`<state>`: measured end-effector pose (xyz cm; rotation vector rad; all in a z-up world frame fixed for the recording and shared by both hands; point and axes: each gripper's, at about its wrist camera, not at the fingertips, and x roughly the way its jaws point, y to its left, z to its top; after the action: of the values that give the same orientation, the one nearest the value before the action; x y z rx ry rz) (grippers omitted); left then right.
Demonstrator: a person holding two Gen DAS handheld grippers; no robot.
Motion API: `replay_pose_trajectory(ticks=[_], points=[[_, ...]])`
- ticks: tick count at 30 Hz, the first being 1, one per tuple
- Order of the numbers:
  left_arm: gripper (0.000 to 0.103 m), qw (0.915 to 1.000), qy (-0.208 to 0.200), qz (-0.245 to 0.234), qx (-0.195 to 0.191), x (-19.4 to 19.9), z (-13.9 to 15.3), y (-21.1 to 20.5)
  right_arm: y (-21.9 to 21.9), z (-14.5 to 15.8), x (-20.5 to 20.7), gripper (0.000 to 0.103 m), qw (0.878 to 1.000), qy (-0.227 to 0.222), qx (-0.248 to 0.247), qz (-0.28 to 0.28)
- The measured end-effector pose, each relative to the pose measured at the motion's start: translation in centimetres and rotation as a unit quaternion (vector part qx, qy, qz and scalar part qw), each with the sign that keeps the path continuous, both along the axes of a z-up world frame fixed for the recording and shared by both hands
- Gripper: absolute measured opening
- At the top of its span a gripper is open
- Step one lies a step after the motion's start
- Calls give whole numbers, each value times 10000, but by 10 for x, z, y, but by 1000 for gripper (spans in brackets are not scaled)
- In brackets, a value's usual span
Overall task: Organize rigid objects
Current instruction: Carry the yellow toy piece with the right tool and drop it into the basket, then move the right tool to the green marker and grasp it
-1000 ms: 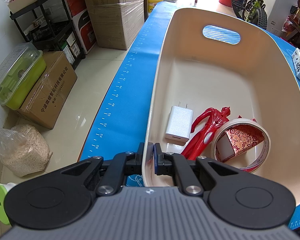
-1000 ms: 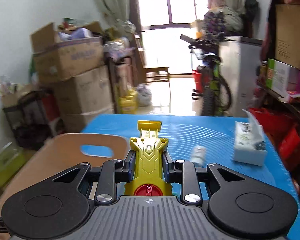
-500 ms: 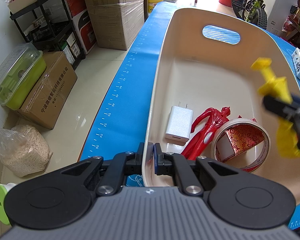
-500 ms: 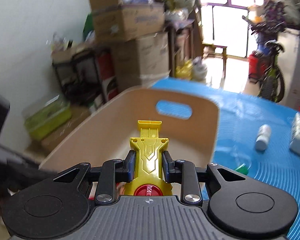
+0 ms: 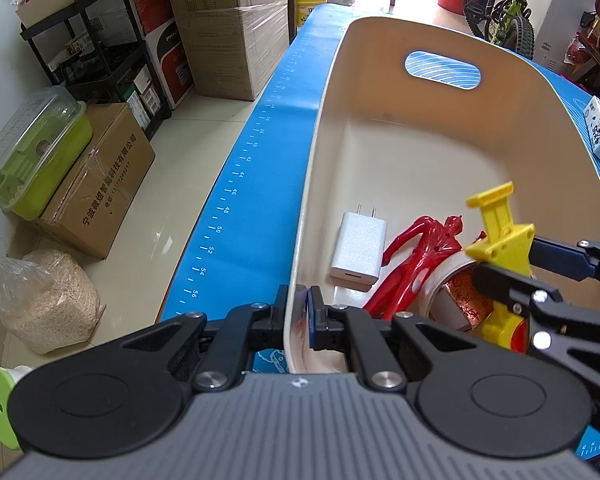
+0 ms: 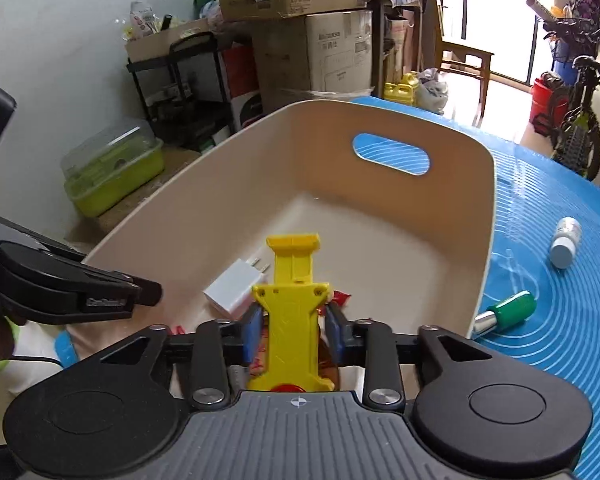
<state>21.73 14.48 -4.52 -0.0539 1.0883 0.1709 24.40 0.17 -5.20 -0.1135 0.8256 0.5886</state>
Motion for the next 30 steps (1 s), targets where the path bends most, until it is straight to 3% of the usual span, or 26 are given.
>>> replay_pose_trajectory(ticks=[7,15,24,27,30], points=[[10,10000,3,1,13,0,0,0,-6,13,-3,78,9997,-100,236,-2],[10,10000,3,2,18,0,0,0,-41,36,7,92,9963,-400,601,-470],[11,10000,8,2,43,-1,-1,0,-103,44,42,97,9831,-728,672,-1542],[11,10000,12,-4,61,-1,-1,0,-124,28,56,97,9777,-675,624,-1887],[11,10000,19,3,55,-1,-1,1,-142,3,74,97,9710,-339,652,-2277]])
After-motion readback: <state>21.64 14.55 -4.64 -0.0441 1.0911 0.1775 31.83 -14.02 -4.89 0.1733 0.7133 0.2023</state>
